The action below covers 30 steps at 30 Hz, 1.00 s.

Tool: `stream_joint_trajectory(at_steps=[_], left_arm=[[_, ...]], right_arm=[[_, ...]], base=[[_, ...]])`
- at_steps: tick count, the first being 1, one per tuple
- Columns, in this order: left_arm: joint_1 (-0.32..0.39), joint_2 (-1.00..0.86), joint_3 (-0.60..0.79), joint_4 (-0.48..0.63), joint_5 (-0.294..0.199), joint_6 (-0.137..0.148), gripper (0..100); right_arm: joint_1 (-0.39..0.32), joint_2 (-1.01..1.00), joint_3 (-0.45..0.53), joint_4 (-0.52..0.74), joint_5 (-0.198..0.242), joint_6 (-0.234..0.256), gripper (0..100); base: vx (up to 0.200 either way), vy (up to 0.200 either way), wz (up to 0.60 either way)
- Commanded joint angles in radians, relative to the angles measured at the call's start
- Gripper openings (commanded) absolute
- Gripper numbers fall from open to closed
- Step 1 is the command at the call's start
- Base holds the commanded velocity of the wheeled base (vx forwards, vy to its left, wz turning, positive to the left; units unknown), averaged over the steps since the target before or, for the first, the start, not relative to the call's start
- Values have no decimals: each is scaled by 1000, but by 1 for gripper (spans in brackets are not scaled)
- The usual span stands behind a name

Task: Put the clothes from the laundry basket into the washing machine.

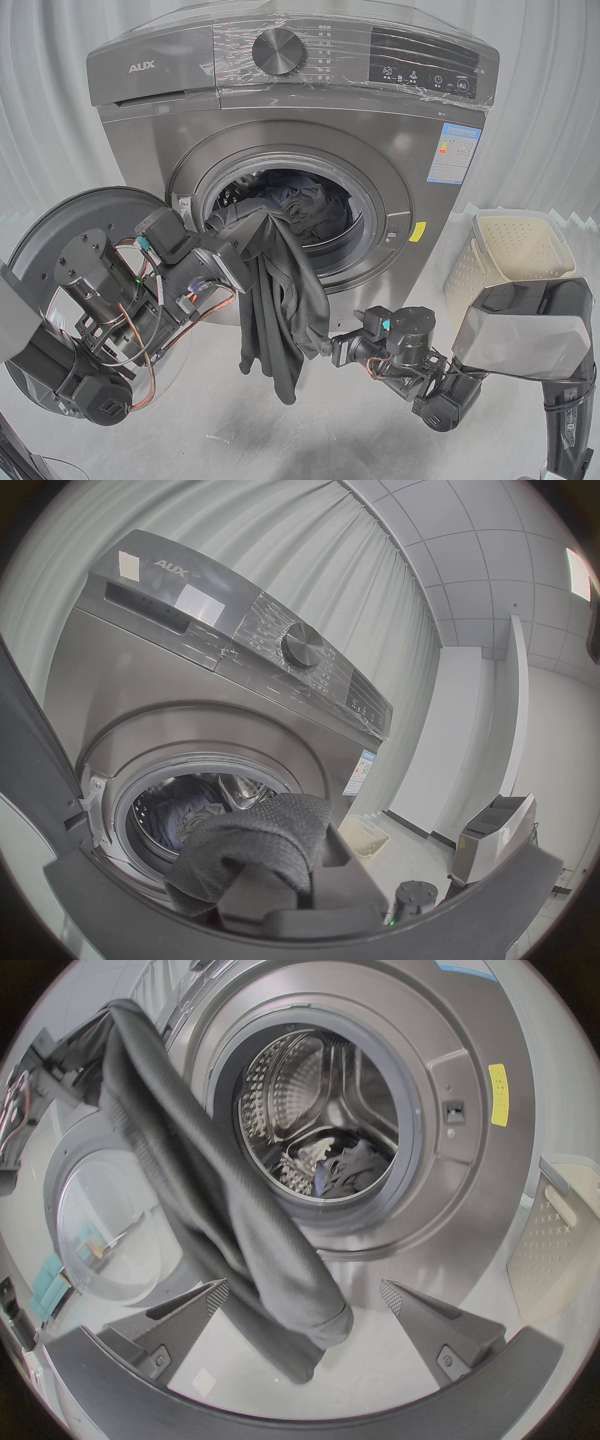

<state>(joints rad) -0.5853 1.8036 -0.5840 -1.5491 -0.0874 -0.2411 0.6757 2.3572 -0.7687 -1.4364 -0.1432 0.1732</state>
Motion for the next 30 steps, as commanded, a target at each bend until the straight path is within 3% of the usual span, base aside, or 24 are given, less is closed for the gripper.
stream_joint_trajectory(at_steps=[1, 9, 12, 13, 15, 23, 30], left_arm=[[7, 6, -7, 0, 0, 0, 0], [7, 10, -7, 0, 2, 2, 0], [9, 8, -8, 0, 2, 2, 0], [9, 10, -13, 0, 2, 2, 0], [10, 10, -13, 0, 5, 2, 0], [30, 28, -40, 0, 37, 8, 0], [28, 29, -40, 0, 38, 9, 0]], right_arm=[[53, -55, 114, -6, 1, 3, 100], [131, -95, 112, -7, 7, 5, 100], [153, -92, 118, -21, 31, 5, 100], [171, -92, 126, -39, 73, 5, 100], [185, -92, 134, -56, 88, 5, 100], [269, -116, 227, -72, 97, 9, 100], [317, -67, 120, -99, 119, 17, 100]], base=[[0, 0, 0], [0, 0, 0], [0, 0, 0], [0, 0, 0], [0, 0, 0], [0, 0, 0], [0, 0, 0]])
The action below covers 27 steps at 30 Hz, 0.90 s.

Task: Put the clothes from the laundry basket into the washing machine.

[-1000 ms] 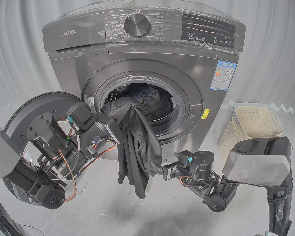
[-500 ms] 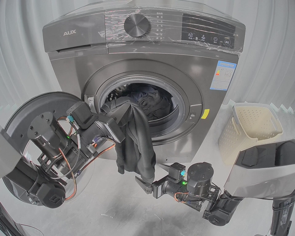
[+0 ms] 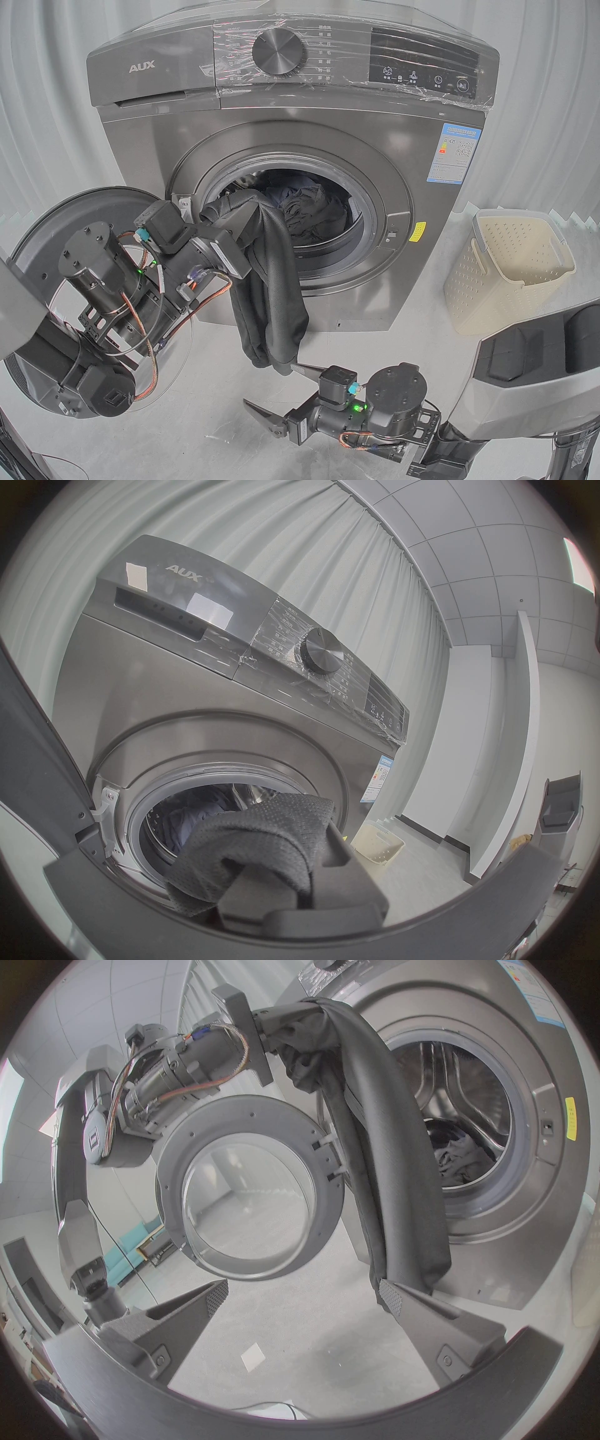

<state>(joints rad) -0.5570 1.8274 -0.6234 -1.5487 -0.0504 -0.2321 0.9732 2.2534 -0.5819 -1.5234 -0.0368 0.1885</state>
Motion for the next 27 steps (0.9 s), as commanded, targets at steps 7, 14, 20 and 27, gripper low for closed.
stream_joint_trajectory(at_steps=[7, 14, 20, 27], left_arm=[[0, 12, -1, -1, 1, -1, 0], [-3, 3, -1, -1, 1, -1, 0], [-1, -2, -1, -1, 0, -1, 0], [-1, -2, -1, -1, 1, -1, 0]], right_arm=[[30, 121, -225, 3, 14, 2, 100], [-45, 209, -375, 17, 9, -8, 100], [-191, 247, -481, 37, 3, -31, 100], [-255, 230, -483, 31, -15, -32, 100]], base=[[0, 0, 0], [0, 0, 0], [0, 0, 0], [0, 0, 0]])
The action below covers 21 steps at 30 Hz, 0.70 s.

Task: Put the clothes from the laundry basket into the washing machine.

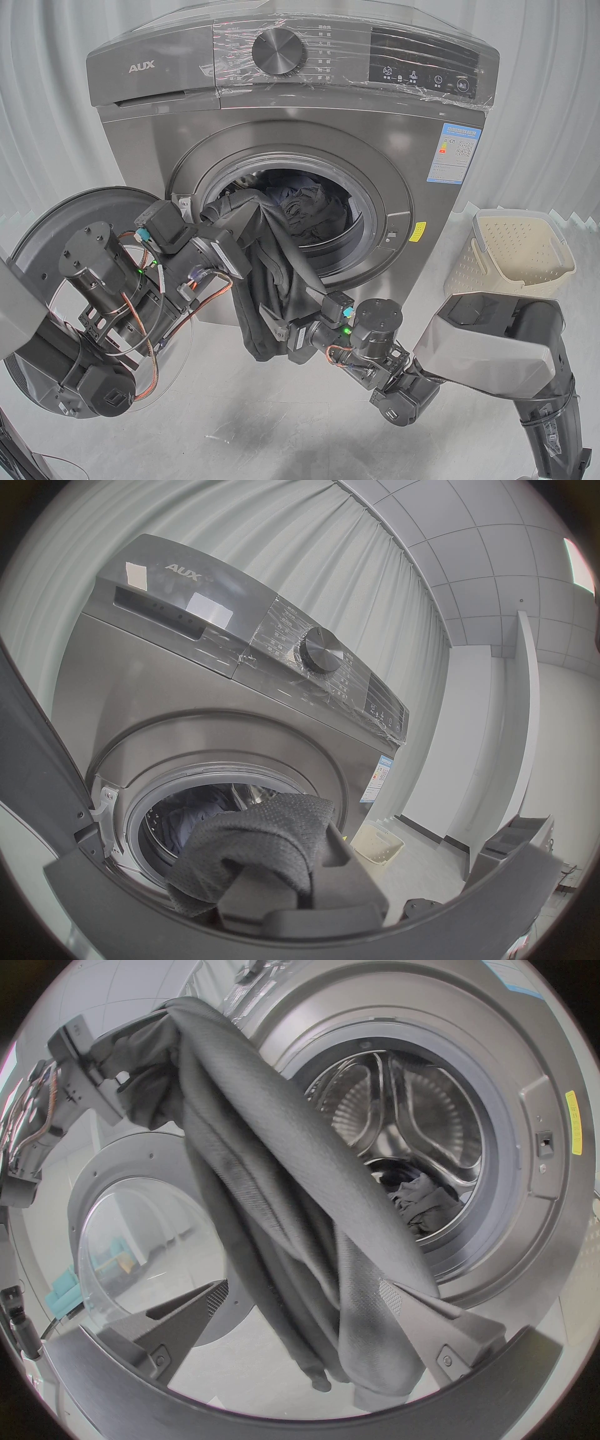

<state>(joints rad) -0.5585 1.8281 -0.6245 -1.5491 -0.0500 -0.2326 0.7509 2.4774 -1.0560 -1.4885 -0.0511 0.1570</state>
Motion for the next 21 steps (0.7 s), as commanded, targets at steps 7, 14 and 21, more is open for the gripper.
stream_joint_trajectory(at_steps=[7, 14, 21], left_arm=[[2, -4, 0, 0, -1, -1, 0], [0, -4, 0, 0, -1, -1, 0], [-8, -6, 0, 0, -1, -1, 0]], right_arm=[[-56, 3, -10, -3, -4, 1, 100], [-84, -5, -18, -6, -4, 6, 100], [-82, -3, -35, -6, -6, 9, 100]], base=[[0, 0, 0], [0, 0, 0], [0, 0, 0]])
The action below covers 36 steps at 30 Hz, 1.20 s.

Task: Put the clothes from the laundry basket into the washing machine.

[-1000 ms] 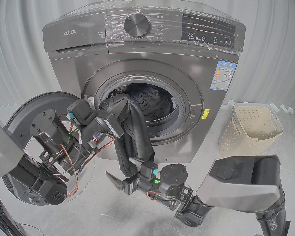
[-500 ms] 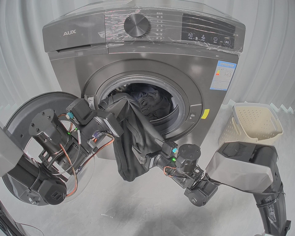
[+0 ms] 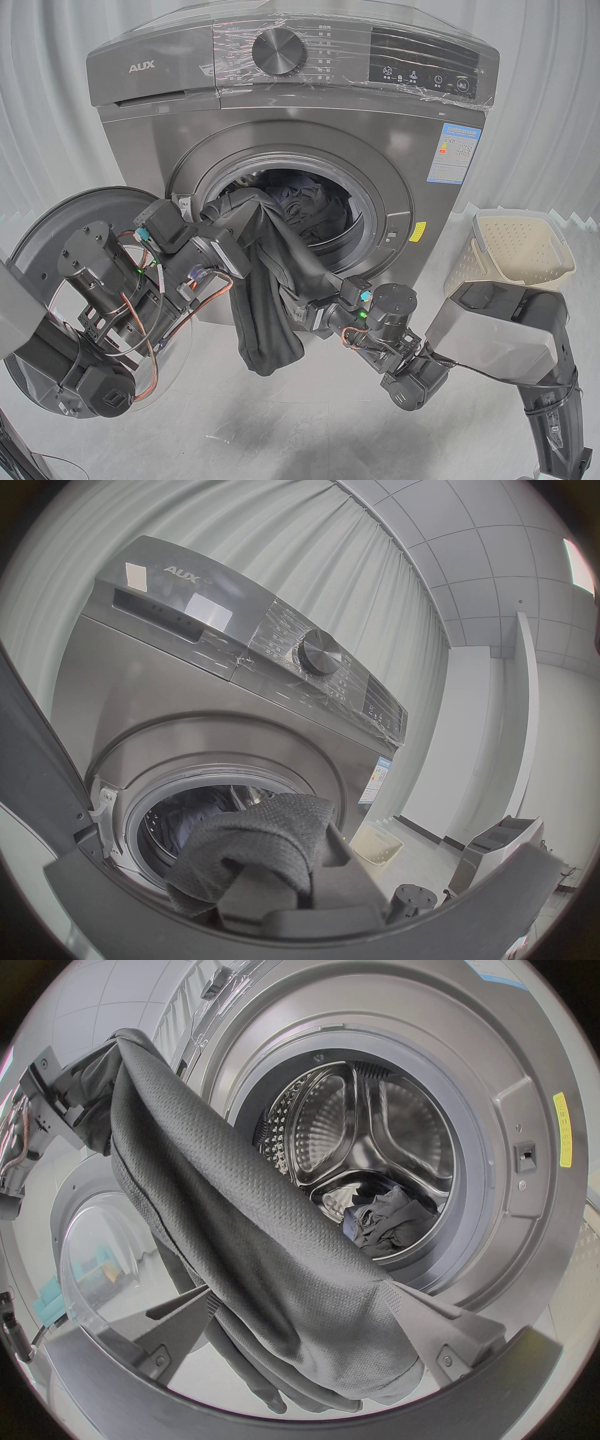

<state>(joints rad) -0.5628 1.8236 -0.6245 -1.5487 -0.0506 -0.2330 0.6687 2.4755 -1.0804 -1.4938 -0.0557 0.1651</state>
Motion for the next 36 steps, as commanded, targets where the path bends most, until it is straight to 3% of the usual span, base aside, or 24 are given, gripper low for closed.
stream_joint_trajectory(at_steps=[1, 5, 6, 13, 17, 18, 25, 31, 36], left_arm=[[-3, -1, 0, -1, 0, 0, 0], [-3, -1, 0, -1, -2, -2, 0], [-3, -3, 0, -1, -3, -2, 0], [3, -3, 0, -1, -3, -3, 0], [6, 2, 2, -1, -2, -2, 0], [14, 6, 0, -1, -3, -3, 0], [50, 9, 2, -1, -11, -2, 0], [52, 13, 11, -1, -11, -2, 0], [73, 19, 15, -1, -6, 1, 0]], right_arm=[[0, 2, -21, 3, -3, 1, 100], [2, 11, -52, 6, -33, 2, 100], [3, 13, -56, 6, -33, 4, 0], [12, 11, -53, 0, -33, 10, 0], [14, -20, -4, -9, -35, 16, 0], [15, -83, 66, -13, -35, 16, 0], [9, -296, 298, 1, -19, 1, 0], [-3, -415, 404, 7, 7, -22, 0], [-46, -483, 496, -9, 93, -26, 0]], base=[[0, 0, 0], [0, 0, 0], [0, 0, 0], [0, 0, 0], [0, 0, 0], [0, 0, 0], [0, 0, 0], [0, 0, 0], [0, 0, 0]])
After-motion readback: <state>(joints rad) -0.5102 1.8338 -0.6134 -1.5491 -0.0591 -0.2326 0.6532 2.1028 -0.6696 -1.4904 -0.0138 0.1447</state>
